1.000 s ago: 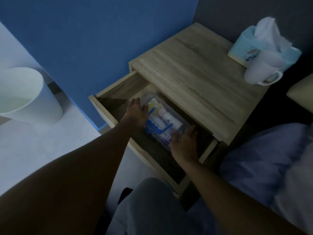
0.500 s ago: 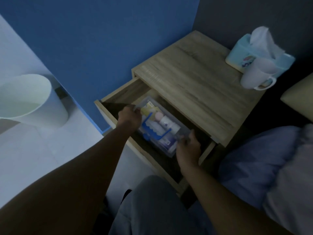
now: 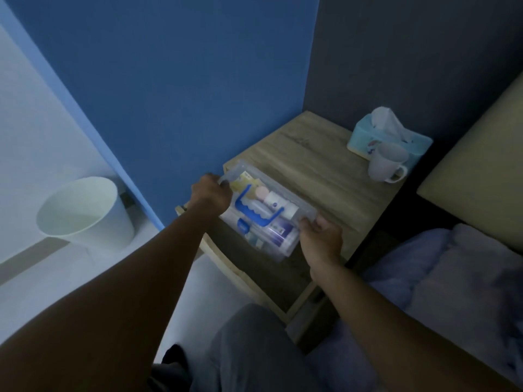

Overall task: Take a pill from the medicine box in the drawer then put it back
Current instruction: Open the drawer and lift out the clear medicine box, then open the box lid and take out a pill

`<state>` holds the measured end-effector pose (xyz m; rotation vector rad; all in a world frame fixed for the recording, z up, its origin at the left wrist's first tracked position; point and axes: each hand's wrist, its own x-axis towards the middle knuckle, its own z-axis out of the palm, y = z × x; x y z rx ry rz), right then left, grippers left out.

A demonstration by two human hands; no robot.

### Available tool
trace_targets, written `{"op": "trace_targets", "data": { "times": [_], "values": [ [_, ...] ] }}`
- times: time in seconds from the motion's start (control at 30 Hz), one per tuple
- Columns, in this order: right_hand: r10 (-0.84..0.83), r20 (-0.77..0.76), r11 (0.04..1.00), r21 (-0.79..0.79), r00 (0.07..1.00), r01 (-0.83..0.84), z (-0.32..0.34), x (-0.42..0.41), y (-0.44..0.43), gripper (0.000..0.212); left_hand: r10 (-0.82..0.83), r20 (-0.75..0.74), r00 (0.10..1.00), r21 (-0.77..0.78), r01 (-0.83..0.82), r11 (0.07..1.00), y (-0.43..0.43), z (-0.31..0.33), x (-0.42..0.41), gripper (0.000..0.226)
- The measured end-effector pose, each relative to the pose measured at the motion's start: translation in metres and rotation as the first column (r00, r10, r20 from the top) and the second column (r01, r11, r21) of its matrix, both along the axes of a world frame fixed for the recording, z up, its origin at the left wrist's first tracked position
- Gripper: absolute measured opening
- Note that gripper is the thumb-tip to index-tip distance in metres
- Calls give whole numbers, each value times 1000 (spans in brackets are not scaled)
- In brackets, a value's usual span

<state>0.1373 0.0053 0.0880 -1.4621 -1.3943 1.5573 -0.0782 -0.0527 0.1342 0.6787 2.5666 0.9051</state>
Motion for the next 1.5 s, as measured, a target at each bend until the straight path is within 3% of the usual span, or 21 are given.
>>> {"op": "trace_targets", "data": {
  "times": [0.2,0.3,0.4,0.5,0.93,1.1,1.27,1.4,1.5],
  "values": [
    [-75,-74,997,6,994,76,21,-3,43,5,-41,-68,997,92,47,995,41,28,-7,35],
    [-94,-72,995,33,993,96,27,-14,68,19,-63,-67,996,128,71,989,65,38,-19,29],
    [-130,-121,989,51,984,137,32,-30,93,12,-70,-87,994,154,83,985,90,43,-35,28],
    [-135,-134,987,66,982,145,33,-50,115,20,-53,-81,995,178,67,982,111,42,-56,29],
    [-128,-84,991,17,988,129,-9,-108,158,47,-106,-56,993,132,113,985,154,-19,-127,31],
    [-129,-48,986,98,991,133,-17,-113,164,51,-128,-86,988,151,140,979,154,-35,-133,33],
    [-46,51,983,180,998,36,-21,-105,162,30,-136,-87,987,147,148,978,152,-41,-130,33],
    [56,226,936,328,972,-130,-9,-94,161,35,-154,-71,986,56,158,986,147,-30,-125,43],
    [150,380,820,468,913,-330,2,-89,159,57,-49,-51,997,107,55,993,134,-33,-113,42]
  ]
}}
